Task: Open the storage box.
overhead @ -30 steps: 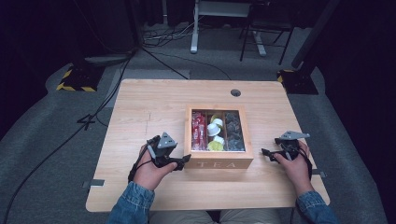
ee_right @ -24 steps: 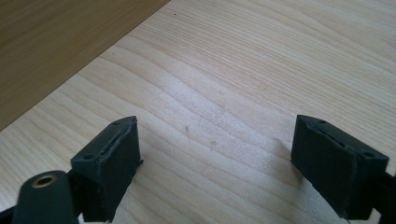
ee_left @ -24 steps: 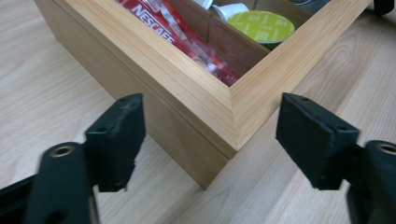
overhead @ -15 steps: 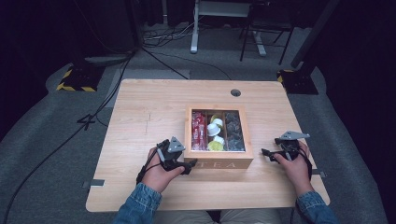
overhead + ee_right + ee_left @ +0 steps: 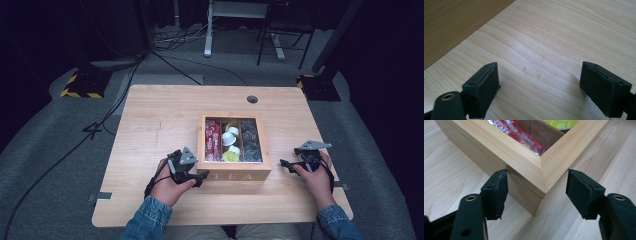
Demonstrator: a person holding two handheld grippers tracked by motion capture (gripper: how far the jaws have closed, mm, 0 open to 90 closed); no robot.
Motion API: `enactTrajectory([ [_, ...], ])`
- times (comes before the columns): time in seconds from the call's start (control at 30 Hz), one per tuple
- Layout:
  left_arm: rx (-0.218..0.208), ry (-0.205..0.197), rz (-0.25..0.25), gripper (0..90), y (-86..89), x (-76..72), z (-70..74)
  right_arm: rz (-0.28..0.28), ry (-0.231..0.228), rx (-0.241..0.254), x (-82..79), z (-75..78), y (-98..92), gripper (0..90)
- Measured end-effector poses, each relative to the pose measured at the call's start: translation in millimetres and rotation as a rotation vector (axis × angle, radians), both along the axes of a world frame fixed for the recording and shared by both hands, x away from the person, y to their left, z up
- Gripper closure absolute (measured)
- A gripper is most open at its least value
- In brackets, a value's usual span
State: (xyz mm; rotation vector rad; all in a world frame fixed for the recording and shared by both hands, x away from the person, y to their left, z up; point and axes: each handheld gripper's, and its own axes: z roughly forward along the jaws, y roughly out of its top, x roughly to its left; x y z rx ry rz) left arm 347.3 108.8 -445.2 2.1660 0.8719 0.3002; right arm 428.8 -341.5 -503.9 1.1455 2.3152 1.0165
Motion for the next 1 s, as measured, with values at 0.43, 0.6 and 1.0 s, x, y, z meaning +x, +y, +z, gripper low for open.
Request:
enactTrajectory([
  [0.43, 0.030, 0.022, -0.010, 45.9, 2.9, -1.4, 4.9, 0.000, 0.000, 0.000, 0.0, 0.0, 0.0, 15.9],
  [0.6, 0.058, 0.005, -0.020, 52.7, 3.1, -3.1, 6.8, -0.001, 0.001, 0.000, -0.1, 0.0, 0.1, 15.8],
  [1.0, 0.055, 0.001, -0.020, 60.5, 3.5, -3.7, 10.6, 0.033, 0.035, 0.034, -5.0, 5.4, -0.1, 21.9],
])
